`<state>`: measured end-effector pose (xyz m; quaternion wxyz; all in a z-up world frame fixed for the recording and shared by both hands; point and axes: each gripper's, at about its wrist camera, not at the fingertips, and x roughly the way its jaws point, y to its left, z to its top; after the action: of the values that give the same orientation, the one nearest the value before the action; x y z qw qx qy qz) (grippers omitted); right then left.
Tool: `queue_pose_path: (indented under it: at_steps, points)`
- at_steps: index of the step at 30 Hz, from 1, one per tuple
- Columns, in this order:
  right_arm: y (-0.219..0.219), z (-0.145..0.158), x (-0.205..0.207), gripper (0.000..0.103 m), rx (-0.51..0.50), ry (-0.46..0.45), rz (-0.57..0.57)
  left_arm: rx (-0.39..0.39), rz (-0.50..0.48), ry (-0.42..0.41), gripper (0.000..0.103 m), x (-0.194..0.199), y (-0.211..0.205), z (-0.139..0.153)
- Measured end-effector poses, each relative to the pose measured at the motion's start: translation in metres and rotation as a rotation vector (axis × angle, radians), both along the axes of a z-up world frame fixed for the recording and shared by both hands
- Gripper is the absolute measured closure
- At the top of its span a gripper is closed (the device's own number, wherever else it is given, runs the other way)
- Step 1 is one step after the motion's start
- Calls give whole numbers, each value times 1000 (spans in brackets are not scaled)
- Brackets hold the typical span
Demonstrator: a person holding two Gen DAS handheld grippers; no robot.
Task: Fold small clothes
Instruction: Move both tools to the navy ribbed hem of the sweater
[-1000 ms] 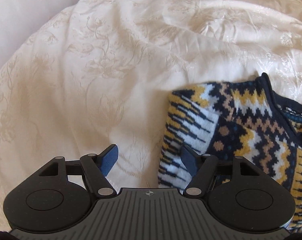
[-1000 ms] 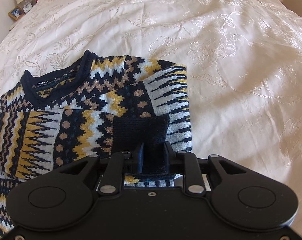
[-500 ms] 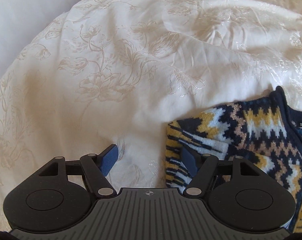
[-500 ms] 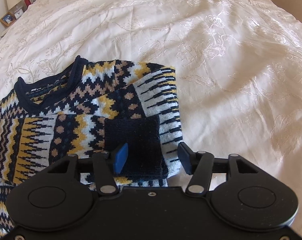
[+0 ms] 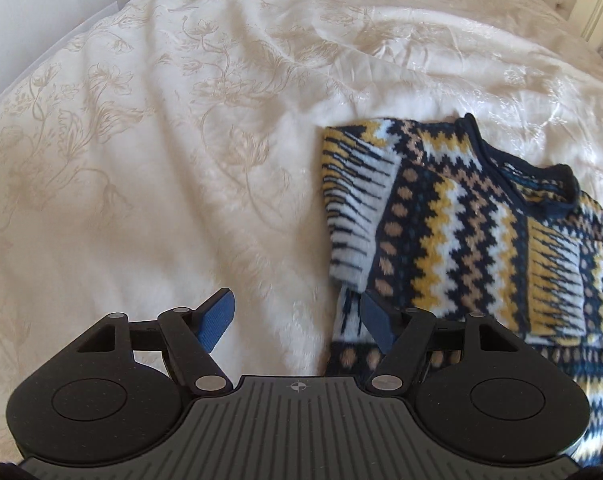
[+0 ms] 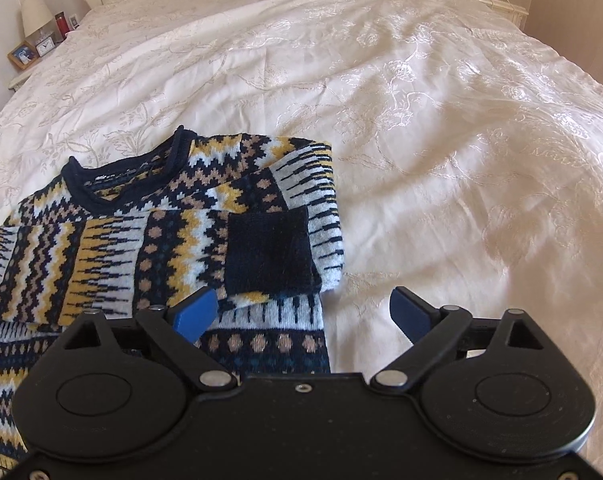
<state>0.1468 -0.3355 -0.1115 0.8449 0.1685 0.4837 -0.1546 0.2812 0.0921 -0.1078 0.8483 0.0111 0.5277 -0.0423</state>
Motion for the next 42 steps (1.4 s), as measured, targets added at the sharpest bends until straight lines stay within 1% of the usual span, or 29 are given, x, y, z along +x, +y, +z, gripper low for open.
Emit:
queue_pose_path:
  at_steps: [2,10,12,15,19,22,26,30,36,39,42]
  points:
    - [10,3,-12,5,-4,7,5,-2,-15,5,35,-16,5,1]
    - [46,3,-63,5,-26,42,-2,-22,-80,37,35,-68,21,-3]
    - [54,1,-77,5,-23,52,-4,-28,-94,42,35,-80,24,-4]
    - [62,-3,-95,5,-7,69,5,-17,-104,48,35,-98,25,-4]
    - [70,-9,-113,5,4,91,62,-23,-89,44,35,-127,26,-4]
    - [78,-17,-127,5,20,112,136,16,-95,50,35,-153,20,-8]
    - [86,-25,-144,5,33,136,229,37,-127,66,35,-188,10,-17]
    - [92,-32,-163,5,37,146,281,44,-150,70,35,-215,4,-25]
    - [95,-42,-183,5,54,160,314,29,-128,63,35,-235,6,-33]
    - [93,-53,-189,5,78,178,302,33,-129,90,35,-236,5,-42]
    - [90,-65,-191,4,101,206,280,55,-138,109,34,-238,1,-54]
